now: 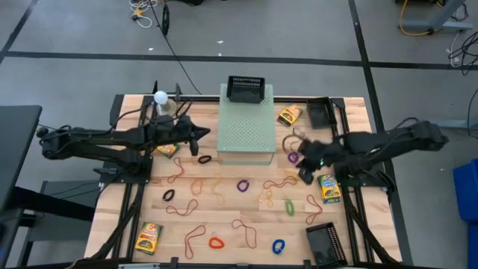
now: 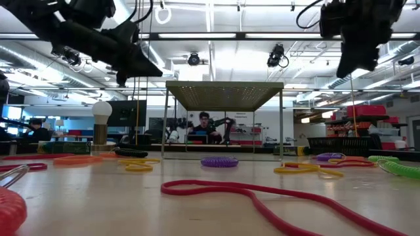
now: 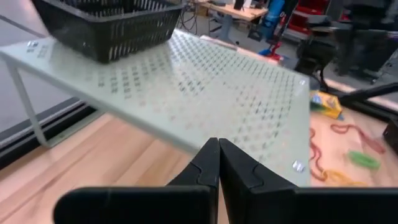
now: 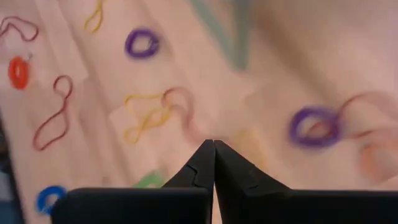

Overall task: Pick & Place Office Desk Supplies
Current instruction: Put the top black bin on the shelf

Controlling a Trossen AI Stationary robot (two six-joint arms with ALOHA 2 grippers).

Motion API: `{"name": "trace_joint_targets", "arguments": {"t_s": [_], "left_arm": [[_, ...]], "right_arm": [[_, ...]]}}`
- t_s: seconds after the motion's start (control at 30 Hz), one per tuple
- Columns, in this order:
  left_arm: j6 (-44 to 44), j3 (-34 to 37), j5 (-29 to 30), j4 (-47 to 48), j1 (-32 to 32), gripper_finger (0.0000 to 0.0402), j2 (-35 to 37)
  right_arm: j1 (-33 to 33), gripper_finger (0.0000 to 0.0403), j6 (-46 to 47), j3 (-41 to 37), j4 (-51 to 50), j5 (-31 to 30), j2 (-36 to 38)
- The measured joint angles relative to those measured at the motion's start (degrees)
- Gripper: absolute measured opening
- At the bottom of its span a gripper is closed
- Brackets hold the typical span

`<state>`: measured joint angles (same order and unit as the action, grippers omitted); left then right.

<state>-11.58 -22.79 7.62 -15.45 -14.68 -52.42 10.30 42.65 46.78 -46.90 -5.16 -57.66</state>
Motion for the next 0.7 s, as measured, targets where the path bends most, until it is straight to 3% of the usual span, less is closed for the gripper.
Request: {"name": "trace_joint_targets", "arguments": {"t_s": [0.17, 0.33, 0.5, 0.7], "left_arm": [[3.1, 0.7, -2.4, 0.2, 0.1, 0.0008, 0.4], [1.8, 0.7, -3.0, 0.0, 0.0, 0.0008, 0.3], [0.2, 0.6, -6.5, -0.1, -0.4, 0.0008, 0.1], [-3.6, 0.6, 2.0, -0.1, -0.4, 0.0008, -2.6]], "right_arm": [[7.2, 0.0029, 16.3, 2.2, 3.0, -2.5, -6.5], [6.6, 0.0036, 26.5, 10.0, -6.8, -4.2, -9.2], [0.5, 0.0029, 24.2, 16.6, -20.5, -4.3, -7.8], [-13.6, 0.0009, 9.3, 17.3, -23.9, -4.6, -3.6]]}}
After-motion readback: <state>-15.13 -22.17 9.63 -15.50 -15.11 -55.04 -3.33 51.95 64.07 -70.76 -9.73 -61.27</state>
